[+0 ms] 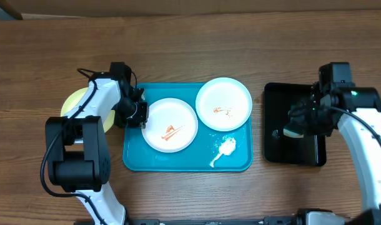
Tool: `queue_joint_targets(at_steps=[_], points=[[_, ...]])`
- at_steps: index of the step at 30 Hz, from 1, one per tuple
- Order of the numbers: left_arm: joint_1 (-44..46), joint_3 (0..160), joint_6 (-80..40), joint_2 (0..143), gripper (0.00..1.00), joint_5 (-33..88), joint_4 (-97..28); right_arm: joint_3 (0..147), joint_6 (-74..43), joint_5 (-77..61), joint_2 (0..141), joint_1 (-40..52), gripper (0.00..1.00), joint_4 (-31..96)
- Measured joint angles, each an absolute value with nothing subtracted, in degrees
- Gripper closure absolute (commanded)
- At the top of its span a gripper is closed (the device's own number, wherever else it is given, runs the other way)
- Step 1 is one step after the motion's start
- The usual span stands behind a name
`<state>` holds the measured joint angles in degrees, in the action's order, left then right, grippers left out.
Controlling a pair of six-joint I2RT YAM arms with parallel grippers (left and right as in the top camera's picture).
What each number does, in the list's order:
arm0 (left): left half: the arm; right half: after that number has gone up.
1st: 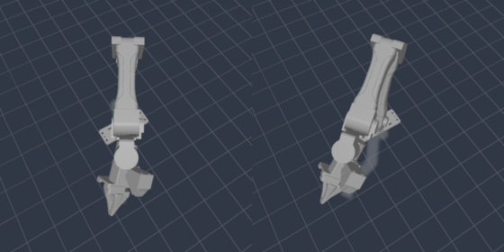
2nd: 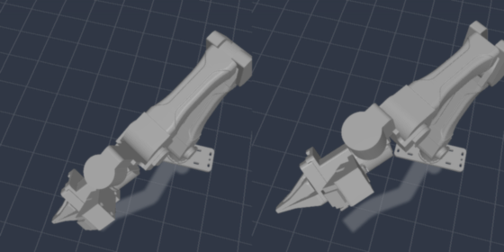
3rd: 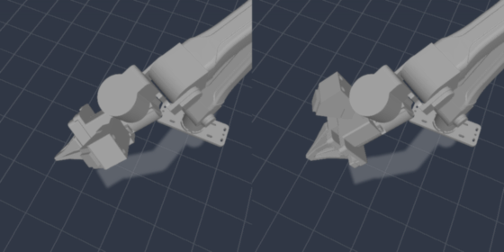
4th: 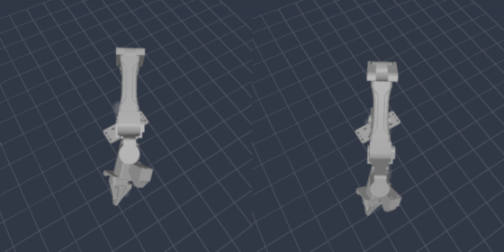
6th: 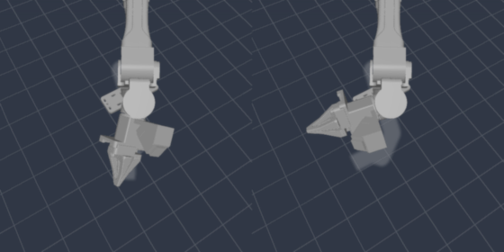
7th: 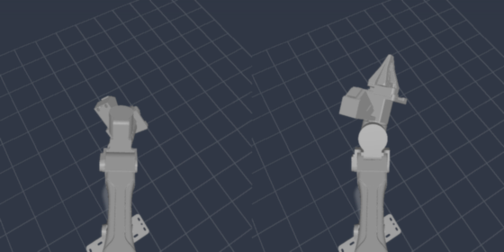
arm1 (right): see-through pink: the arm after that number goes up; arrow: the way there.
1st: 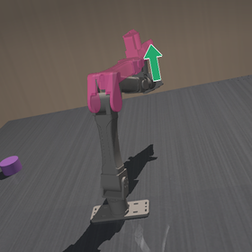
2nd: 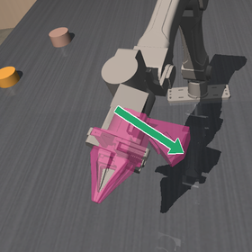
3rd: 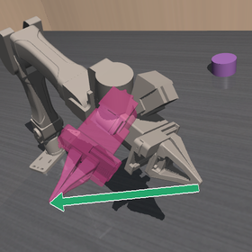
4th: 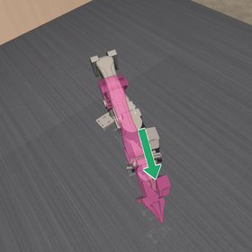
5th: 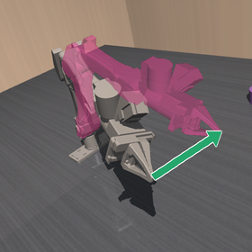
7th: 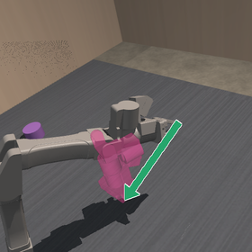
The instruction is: Clean dirty plates on tray and stack at the side
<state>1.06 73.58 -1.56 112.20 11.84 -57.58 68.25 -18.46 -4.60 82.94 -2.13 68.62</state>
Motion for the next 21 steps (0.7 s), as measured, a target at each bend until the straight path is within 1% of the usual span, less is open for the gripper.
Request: queue_joint_targets(at_steps=[6,12,21], points=[[3.66,73.58,-3.29,112.20,0.96,12.05,-57.67,68.25,-15.22,-8.88,90.80,-2.20,0.96,63.92],[6.52,73.58,-3.99,112.20,0.96,12.01,-57.67,68.23,-13.85,-14.41,98.10,-2.22,0.96,56.64],[7.42,73.58,-4.16,112.20,0.96,11.31,-57.76,68.23,-13.28,-20.58,105.71,-3.42,0.96,54.33]])
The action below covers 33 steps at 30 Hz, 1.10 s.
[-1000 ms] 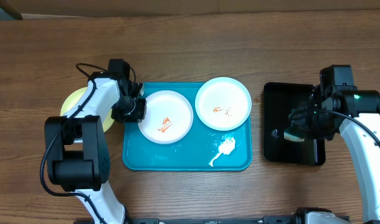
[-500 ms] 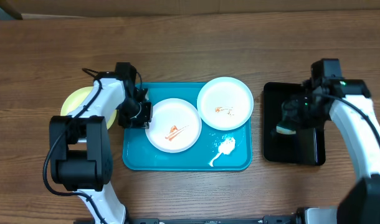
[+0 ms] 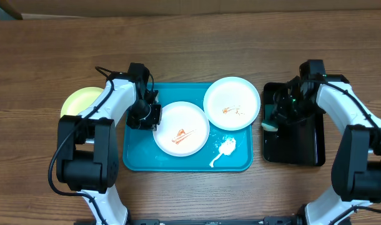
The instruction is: Clean dirty plates on tray and stack at the side
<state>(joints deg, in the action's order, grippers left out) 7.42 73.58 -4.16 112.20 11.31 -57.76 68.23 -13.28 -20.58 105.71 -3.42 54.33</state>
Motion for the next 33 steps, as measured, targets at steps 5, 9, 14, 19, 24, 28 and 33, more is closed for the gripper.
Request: queue_joint_targets(at_steps=[5,9,14,19,24,28,33], points=[[7.42,73.58,-4.16,112.20,0.97,11.31,-57.91,68.23,-10.24,-21.63,107.68,-6.55,0.96,55.46],[7.42,73.58,-4.16,112.20,0.96,11.16,-57.91,68.23,-7.90,-21.54,109.47,-8.71,0.96,57.01],[7.42,73.58,-4.16,112.20,0.96,11.11,-57.91,66.76,-10.31,-19.57,110.32,-10.37,0.96,55.37],[7.42,73.58,-4.16,112.20,0.96,11.11,-57.93,64.12,-15.57,-18.46,108.57,-12.08,0.96,53.56],[7.42,73.58,-4.16,112.20,0.96,11.11,-57.87,64.38,-16.64,-17.98,108.47,-13.15,0.96,55.53],[7.42,73.58,-4.16,112.20,0.96,11.09,-57.87,64.93,-15.79,-16.71,107.61,-12.69,0.96,57.49],[7.42,73.58,-4.16,112.20,0.96,11.09,-57.89,64.93,-14.26,-13.19,101.67,-10.92,0.96,59.33]])
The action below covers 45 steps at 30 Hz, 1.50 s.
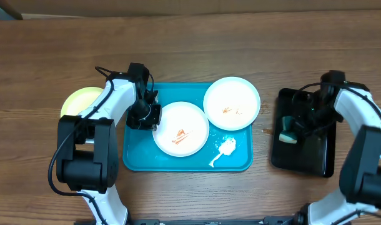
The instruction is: Clean dirty plates on tray and stack at the side
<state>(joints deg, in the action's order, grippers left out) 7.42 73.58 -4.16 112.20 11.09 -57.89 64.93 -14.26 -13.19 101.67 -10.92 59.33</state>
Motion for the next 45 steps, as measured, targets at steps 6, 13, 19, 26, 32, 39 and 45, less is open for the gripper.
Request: queue_joint_targets(at_steps=[6,13,19,26,32,39,45], points=[[7.42,73.58,-4.21,112.20,0.96,11.14,-57.89,65.08,-10.59,-12.80,85.45,-5.21,0.96,59.70],[7.42,73.58,-4.36,112.20,0.96,12.67,-58.57,65.67,-8.19,-15.77,80.20,7.99,0.96,58.57],[7.42,73.58,-4.38,112.20,0.96,13.87,-58.74,65.65,-9.72,-17.19,84.20,19.90,0.96,50.61],[7.79,73.58,-4.38,112.20,0.96,14.39,-58.94,65.65,-13.96,-17.78,92.95,31.53,0.96,40.23],[7.90,73.54,-4.38,112.20,0.96,14.55,-58.98,65.65,-17.54,-17.85,101.23,38.59,0.96,33.17],[7.90,73.54,-4.38,112.20,0.96,14.59,-58.96,65.56,-19.62,-17.61,106.87,43.38,0.96,28.64],[7.90,73.54,-4.38,112.20,0.96,14.57,-58.98,65.56,-19.97,-14.48,107.42,47.22,0.96,26.76]])
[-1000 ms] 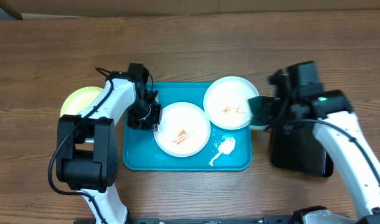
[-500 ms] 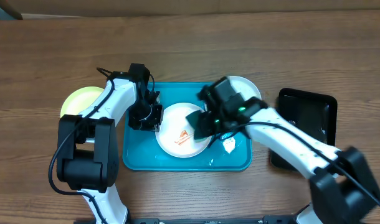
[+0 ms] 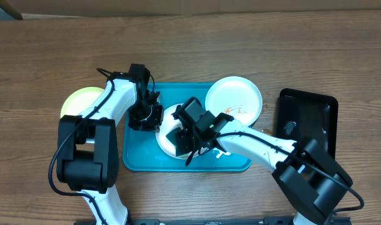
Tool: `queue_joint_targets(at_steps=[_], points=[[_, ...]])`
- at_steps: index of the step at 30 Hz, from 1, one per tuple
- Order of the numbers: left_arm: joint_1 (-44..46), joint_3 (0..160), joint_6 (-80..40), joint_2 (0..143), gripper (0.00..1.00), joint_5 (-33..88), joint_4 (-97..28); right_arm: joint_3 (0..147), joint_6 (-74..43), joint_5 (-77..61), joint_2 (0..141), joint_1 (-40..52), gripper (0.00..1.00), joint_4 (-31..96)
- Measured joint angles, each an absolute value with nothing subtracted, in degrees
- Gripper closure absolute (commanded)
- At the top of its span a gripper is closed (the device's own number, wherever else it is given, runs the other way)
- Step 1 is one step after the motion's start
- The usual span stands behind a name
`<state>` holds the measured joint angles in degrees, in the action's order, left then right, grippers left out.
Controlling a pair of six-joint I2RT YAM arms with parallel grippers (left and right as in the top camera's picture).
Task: Clean dirty plates on tray and stack at the side
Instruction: 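Carry the green sponge with the right gripper onto the white plate, then scrub the white plate with the sponge while the left gripper holds it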
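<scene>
Two white plates lie on the teal tray (image 3: 133,157). The left plate (image 3: 163,139) is mostly covered by my right gripper (image 3: 181,140), which reaches across from the lower right and sits low over it. The sponge is hidden beneath it, and the grip cannot be seen from above. My left gripper (image 3: 152,119) is shut on that plate's left rim. The right plate (image 3: 234,100) carries red smears and lies untouched at the tray's back right corner.
A yellow-green plate (image 3: 75,100) rests on the table left of the tray, partly under my left arm. A black tray (image 3: 309,119) stands at the right with no sponge on it. A white crumpled scrap (image 3: 220,152) peeks out under my right arm.
My right gripper has left the black tray and now sits over the left plate on the teal tray, and the sponge is gone from the black tray. The left gripper has stayed on the plate's rim.
My left gripper stood at the left plate's edge while the right one held a sponge over the black tray. Then both plates sat further right with the left gripper on the rim. Later the black tray lay further right, and now the right gripper is over the dirty plate.
</scene>
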<state>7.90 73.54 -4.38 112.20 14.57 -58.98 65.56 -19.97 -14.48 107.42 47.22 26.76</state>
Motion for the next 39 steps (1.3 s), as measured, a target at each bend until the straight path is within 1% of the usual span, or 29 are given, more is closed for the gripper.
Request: queue_joint_targets(at_steps=[19,24,29,34,39], points=[[7.92,73.54,-4.56,112.51,0.96,14.83,-58.98,64.58,-21.78,-4.45,107.42,47.46,0.96,27.20],[7.92,73.54,-4.64,112.60,0.96,15.05,-59.00,64.62,-24.12,-4.19,107.39,43.62,0.96,28.40],[7.92,73.54,-5.02,112.64,0.96,15.29,-59.16,66.57,-24.84,-3.11,107.35,40.05,0.96,33.17],[7.92,73.54,-5.06,112.64,0.96,15.25,-59.29,69.23,-23.86,-2.94,107.37,39.35,0.96,35.64],[7.90,73.54,-5.06,112.64,0.96,15.20,-59.61,70.04,-22.22,-7.35,107.37,39.38,0.96,34.96]])
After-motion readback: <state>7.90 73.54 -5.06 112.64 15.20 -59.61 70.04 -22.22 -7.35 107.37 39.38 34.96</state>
